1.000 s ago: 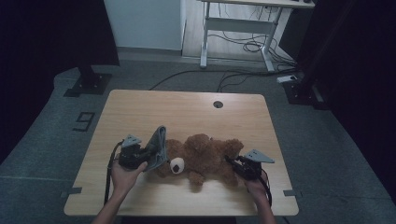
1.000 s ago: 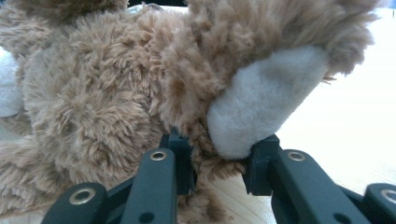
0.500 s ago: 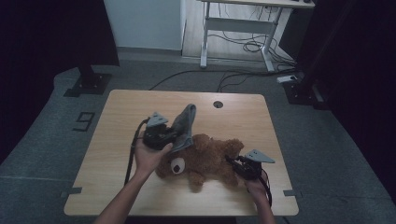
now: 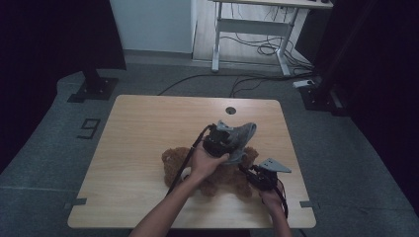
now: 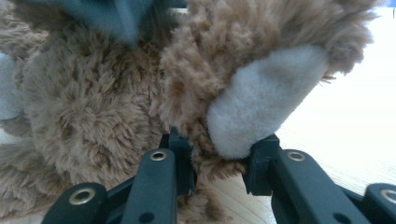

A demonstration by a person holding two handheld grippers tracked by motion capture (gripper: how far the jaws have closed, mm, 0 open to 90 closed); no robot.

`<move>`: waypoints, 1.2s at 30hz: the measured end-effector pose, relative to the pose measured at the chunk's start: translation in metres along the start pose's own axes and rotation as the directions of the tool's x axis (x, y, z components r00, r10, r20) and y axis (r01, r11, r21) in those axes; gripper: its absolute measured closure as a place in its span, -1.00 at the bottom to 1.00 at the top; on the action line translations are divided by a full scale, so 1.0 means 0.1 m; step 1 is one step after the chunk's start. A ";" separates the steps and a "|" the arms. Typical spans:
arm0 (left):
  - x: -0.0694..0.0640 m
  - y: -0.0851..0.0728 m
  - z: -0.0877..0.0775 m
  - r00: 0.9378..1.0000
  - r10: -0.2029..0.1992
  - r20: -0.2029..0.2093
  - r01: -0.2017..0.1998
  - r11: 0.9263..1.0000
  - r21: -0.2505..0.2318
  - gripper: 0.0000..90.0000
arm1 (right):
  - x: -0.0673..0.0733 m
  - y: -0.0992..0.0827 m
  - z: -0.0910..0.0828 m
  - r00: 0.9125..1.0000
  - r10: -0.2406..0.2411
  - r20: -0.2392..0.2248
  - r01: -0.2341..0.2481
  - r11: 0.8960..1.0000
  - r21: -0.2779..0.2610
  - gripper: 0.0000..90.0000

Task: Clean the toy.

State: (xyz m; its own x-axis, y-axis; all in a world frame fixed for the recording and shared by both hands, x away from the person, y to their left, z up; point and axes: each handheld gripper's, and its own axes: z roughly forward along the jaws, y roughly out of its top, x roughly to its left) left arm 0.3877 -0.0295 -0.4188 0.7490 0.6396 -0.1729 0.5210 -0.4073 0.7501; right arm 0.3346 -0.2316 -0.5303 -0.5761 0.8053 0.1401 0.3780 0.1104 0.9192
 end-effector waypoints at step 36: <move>0.76 -1.00 -1.18 0.979 -0.161 -0.121 0.144 0.980 -0.138 0.74 | 0.00 -0.02 0.02 1.000 0.000 0.006 0.000 1.000 0.002 0.54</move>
State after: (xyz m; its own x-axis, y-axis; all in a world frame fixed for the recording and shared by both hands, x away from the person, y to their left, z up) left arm 0.3443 0.1370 -0.4321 0.6001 0.7709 -0.2132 0.5623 -0.2170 0.7979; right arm 0.3352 -0.2306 -0.5329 -0.5716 0.8089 0.1377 0.3797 0.1120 0.9183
